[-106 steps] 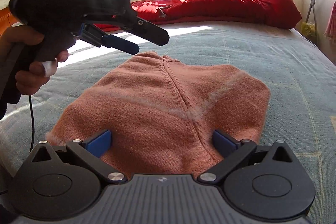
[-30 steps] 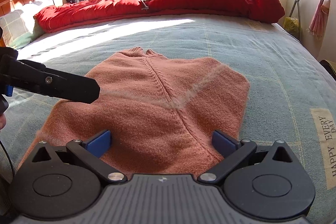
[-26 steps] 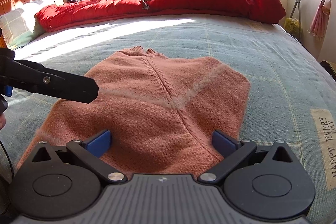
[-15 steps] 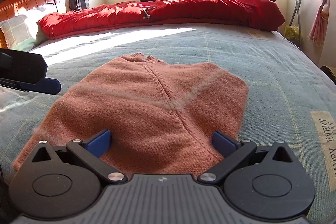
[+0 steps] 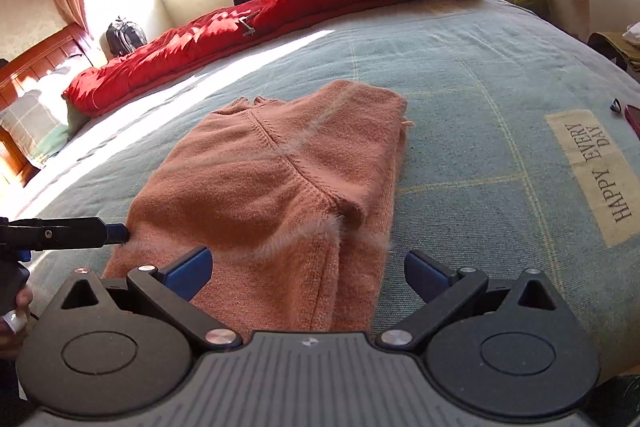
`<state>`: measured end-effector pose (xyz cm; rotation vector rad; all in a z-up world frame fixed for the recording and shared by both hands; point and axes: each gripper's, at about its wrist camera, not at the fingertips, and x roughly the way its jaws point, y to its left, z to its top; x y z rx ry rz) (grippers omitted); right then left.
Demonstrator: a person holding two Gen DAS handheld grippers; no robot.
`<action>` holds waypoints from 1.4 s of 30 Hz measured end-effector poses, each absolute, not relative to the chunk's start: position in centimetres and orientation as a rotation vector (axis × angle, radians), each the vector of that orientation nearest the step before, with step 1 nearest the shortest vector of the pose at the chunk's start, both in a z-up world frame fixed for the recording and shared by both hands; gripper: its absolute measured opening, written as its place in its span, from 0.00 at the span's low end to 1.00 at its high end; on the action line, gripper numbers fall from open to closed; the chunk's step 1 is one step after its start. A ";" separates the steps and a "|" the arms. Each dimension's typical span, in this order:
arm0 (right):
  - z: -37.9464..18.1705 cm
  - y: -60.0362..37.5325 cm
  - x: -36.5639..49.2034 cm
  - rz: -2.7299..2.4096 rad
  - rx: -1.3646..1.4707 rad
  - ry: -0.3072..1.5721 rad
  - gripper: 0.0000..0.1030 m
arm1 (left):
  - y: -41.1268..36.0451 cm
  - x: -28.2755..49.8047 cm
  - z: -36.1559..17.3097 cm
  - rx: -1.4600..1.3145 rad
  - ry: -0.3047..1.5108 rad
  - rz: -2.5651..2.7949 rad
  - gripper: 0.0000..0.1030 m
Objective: Fold clothes
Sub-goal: 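Roll both grippers and lower them onto the sweater's end edge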
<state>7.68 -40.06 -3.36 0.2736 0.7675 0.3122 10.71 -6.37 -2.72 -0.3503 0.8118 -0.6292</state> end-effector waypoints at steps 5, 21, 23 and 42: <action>-3.0 -40.7 7.6 0.299 0.283 0.761 1.00 | -5.3 10.4 -2.6 -0.361 0.801 -0.591 0.88; -3.5 -43.4 10.0 0.276 0.337 0.789 1.00 | -4.5 11.3 -1.8 -0.336 0.778 -0.539 0.88; -3.4 -44.1 10.7 0.359 0.428 0.778 1.00 | -4.4 11.7 -1.8 -0.354 0.779 -0.539 0.88; -9.6 -45.9 21.7 0.562 0.952 1.014 1.00 | -4.8 15.2 -2.7 -0.439 0.839 -0.514 0.88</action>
